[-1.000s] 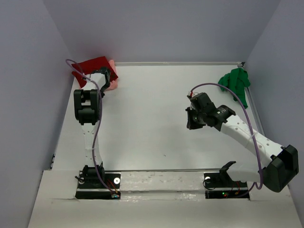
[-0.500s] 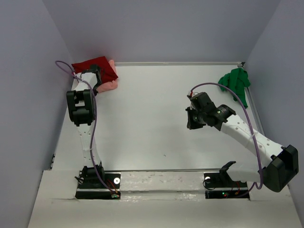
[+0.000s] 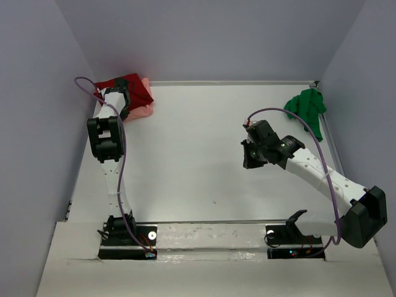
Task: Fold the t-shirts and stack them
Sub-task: Neatly place the folded tshirt to the corner
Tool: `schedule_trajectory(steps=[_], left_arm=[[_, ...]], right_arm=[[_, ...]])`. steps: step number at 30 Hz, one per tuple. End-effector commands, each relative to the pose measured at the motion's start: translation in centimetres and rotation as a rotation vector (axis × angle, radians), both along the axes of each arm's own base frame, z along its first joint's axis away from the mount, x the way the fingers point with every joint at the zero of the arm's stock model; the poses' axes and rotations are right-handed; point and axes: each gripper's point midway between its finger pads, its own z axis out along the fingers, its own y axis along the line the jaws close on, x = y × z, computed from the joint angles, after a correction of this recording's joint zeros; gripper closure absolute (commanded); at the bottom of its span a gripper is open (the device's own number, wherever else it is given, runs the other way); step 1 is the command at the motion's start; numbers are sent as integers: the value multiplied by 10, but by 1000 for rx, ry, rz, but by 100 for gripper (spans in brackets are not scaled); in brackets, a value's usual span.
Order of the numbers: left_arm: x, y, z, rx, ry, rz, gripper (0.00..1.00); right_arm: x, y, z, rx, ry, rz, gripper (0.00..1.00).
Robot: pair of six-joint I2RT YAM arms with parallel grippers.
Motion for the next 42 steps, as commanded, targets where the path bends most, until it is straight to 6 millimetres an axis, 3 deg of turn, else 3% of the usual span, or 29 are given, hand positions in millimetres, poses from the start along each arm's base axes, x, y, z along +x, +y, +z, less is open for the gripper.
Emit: schedule_trajectory(steps=[1, 11, 25, 27, 42], left_arm=[[6, 14, 2, -17, -19, 14, 100], [17, 33, 14, -23, -68, 44, 100], [28, 55, 14, -29, -96, 56, 100], [37, 63, 26, -24, -137, 57, 100], [41, 69, 42, -25, -175, 58, 100]], right_arm=[[6, 4, 11, 13, -40, -9, 100], [3, 2, 4, 2, -20, -14, 100], [5, 3, -1, -16, 3, -15, 100], [6, 4, -2, -20, 9, -12, 100], [2, 2, -2, -20, 13, -13, 100]])
